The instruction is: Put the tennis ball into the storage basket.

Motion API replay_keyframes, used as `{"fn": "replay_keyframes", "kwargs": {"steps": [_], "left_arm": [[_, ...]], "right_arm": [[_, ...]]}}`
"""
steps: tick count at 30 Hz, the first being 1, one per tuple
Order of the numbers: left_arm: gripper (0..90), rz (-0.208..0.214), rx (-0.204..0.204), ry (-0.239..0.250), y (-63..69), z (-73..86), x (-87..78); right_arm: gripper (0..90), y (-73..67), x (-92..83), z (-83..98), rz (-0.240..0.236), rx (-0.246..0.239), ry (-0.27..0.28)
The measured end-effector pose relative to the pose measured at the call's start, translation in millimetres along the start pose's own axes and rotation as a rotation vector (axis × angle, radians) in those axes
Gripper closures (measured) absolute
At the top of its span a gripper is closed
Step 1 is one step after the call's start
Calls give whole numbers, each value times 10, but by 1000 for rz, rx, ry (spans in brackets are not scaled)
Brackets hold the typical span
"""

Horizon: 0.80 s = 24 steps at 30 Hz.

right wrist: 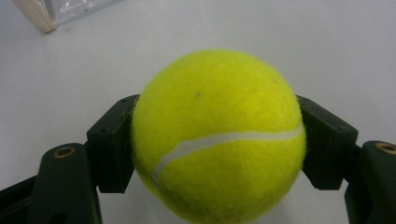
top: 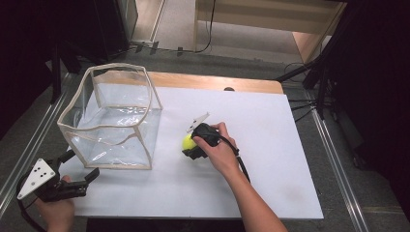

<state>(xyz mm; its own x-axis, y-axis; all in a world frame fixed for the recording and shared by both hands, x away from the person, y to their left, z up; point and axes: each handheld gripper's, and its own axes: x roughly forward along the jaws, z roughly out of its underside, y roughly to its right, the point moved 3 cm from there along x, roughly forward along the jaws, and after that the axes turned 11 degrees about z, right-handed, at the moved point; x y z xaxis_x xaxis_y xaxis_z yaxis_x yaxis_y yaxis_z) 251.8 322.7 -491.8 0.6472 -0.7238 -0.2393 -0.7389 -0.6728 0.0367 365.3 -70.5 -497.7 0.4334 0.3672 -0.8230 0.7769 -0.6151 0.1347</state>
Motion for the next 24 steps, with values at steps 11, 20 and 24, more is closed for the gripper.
{"fn": "replay_keyframes", "kwargs": {"steps": [11, 20, 24], "left_arm": [[1, 2, -3, 5, 0, -1, -1], [1, 2, -3, 7, 0, -1, 0], [1, 3, -3, 5, 0, -1, -2]], "right_arm": [[235, -114, 27, -141, -24, -32, 9], [235, -196, 48, -248, -43, -53, 23], [235, -250, 54, -317, -57, -54, 29]]}}
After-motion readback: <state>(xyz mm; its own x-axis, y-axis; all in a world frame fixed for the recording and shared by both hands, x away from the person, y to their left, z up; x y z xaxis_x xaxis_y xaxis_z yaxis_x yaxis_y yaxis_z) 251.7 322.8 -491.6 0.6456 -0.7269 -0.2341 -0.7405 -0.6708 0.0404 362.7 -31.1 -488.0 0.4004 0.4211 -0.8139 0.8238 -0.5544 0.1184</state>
